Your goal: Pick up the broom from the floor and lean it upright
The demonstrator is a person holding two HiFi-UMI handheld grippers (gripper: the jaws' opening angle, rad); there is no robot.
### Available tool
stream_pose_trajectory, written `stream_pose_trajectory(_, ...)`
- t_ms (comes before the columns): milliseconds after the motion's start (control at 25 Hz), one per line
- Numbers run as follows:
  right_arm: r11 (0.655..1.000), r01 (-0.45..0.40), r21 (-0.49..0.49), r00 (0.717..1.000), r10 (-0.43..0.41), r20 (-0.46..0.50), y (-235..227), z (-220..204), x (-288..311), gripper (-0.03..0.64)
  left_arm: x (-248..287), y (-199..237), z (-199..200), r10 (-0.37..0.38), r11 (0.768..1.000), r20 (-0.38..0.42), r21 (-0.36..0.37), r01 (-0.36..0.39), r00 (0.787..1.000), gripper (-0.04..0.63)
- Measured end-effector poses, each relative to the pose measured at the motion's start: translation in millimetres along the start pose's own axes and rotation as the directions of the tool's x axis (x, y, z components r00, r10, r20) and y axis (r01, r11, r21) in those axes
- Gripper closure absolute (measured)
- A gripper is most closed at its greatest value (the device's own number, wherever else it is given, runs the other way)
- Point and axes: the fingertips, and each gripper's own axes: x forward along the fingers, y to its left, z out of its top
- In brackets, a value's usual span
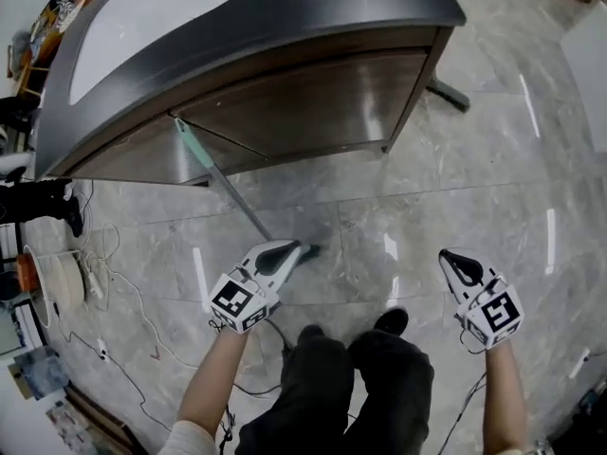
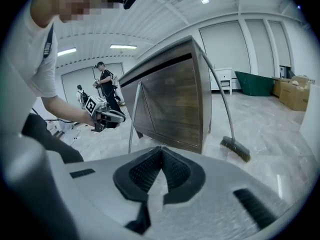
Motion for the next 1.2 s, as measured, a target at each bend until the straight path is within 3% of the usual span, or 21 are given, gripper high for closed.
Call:
stream_pose_trajectory(360, 1.0, -0.026, 0.017, 0.998, 0.027, -0.052, 44.1, 144.6, -108.1, 0.615, -79.4, -63.7, 150.6, 0.042, 0.998, -0.058, -0.046, -0.044, 0.997, 0.588)
stream_pose_trajectory(680, 1.0, -0.02, -0.002, 0.999, 0.02, -0.051, 81.0, 263.0, -187.5, 0.615, -161.2, -112.3, 270.3, 0.105, 0.993, -0.053, -0.043, -0.108, 0.993, 0.588)
stream_pose_trajectory(960, 1.0, -0.015, 0.005, 0.997, 0.015, -0.075, 126.1, 349.6, -272.7, 0.615, -249.5, -181.7, 372.9, 0.194, 0.977, -0.015, -0.084, -0.194, 0.981, 0.586)
stream_pose_trajectory(1200, 0.995, -0.057, -0.086, 0.996, 0.051, -0.075, 179.2, 413.7, -321.9, 0.615, -331.2, -224.9, 429.1, 0.281, 0.951, 0.05, -0.15, -0.271, 0.958, 0.586)
